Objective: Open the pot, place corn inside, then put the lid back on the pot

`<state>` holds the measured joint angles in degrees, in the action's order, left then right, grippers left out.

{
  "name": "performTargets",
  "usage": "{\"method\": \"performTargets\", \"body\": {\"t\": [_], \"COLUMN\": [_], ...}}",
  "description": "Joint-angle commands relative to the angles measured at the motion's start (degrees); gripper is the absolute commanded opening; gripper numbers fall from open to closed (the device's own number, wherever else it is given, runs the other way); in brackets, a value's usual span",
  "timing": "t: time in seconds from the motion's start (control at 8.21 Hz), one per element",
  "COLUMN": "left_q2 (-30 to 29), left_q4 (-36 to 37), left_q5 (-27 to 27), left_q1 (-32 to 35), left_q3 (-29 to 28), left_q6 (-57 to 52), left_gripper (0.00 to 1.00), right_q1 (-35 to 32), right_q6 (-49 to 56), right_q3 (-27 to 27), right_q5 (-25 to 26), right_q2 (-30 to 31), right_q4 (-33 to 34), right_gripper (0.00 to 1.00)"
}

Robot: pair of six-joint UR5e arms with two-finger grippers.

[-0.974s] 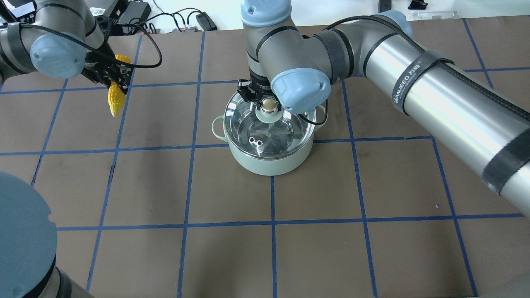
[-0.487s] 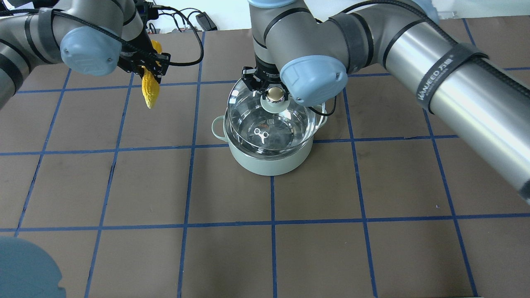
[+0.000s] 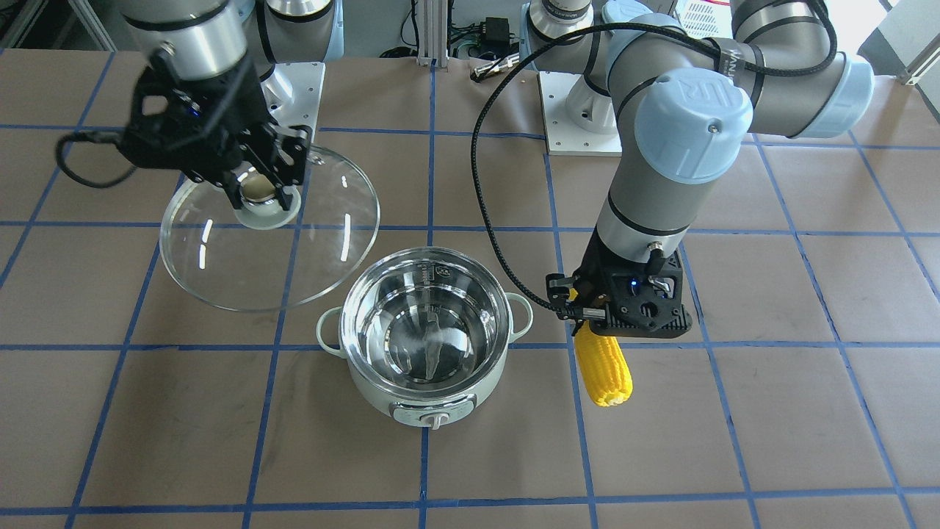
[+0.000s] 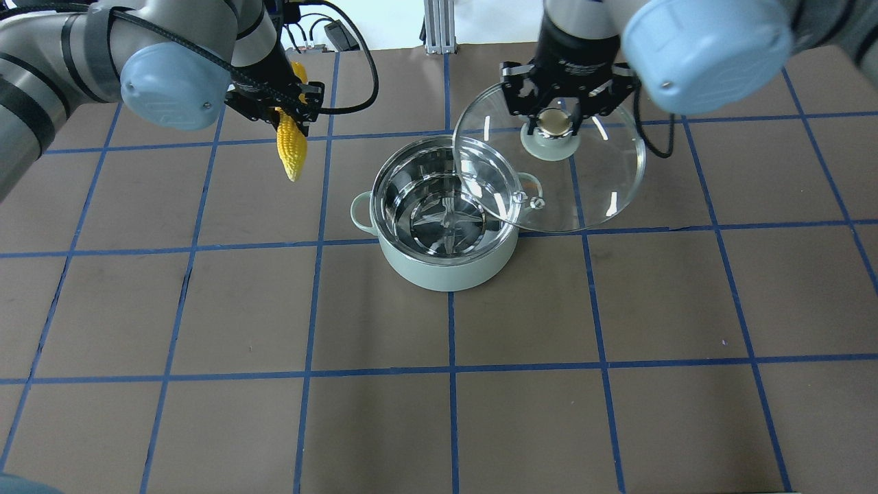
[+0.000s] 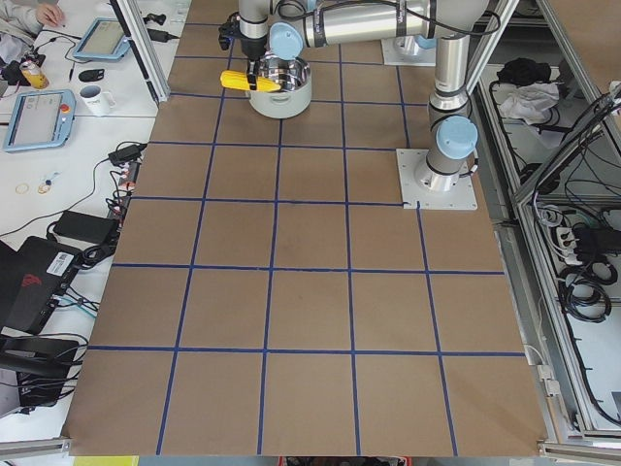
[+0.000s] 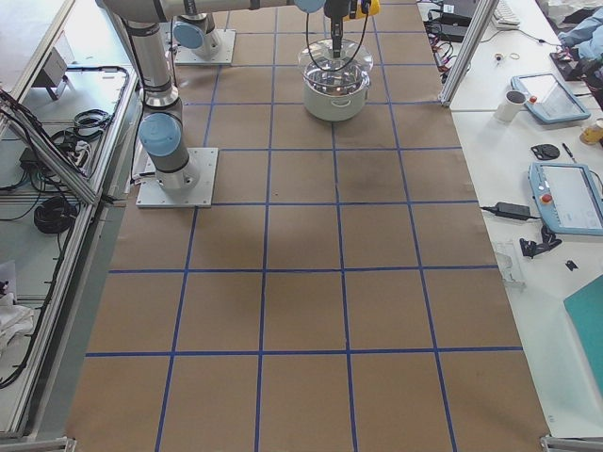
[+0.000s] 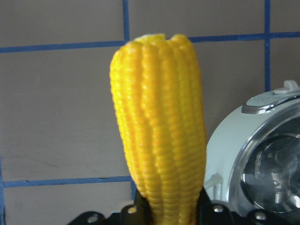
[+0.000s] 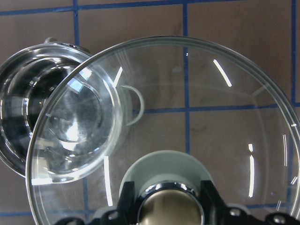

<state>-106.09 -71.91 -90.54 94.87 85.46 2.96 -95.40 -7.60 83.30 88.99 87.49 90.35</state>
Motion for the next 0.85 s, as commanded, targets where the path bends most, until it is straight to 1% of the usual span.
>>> {"method": "performTargets", "body": {"t": [0.0, 0.24, 0.37, 0.49, 0.73], "left_q2": [0.3, -0.3, -0.7, -1.0, -4.5], "left_q4": [-0.3, -0.3, -0.5, -0.7, 0.4], "left_q5": [1.8, 1.9, 2.3, 2.6, 2.9], "left_q1": [8.0, 14.2, 16.1, 17.0, 17.2], "left_q3": [0.1, 0.1, 0.3, 0.5, 0.8], "left_q6": [7.4, 7.8, 8.9, 9.0, 9.1], "left_gripper": [0.00, 0.00, 0.00, 0.00, 0.00], "right_q1": [8.2, 8.3, 8.3, 8.3, 8.3], "right_q6": [12.1, 12.6, 13.1, 13.4, 13.5], "right_q3": [0.9, 1.4, 1.4, 1.5, 1.5], "right_q5": [-0.7, 0.0, -0.4, -0.3, -0.2], "right_q2": [5.1, 5.0, 5.0, 5.0, 5.0], "right_q4": [-8.4, -8.7, -8.6, -8.7, -8.8], "right_gripper": [0.17, 0.17, 0.17, 0.17, 0.17]}}
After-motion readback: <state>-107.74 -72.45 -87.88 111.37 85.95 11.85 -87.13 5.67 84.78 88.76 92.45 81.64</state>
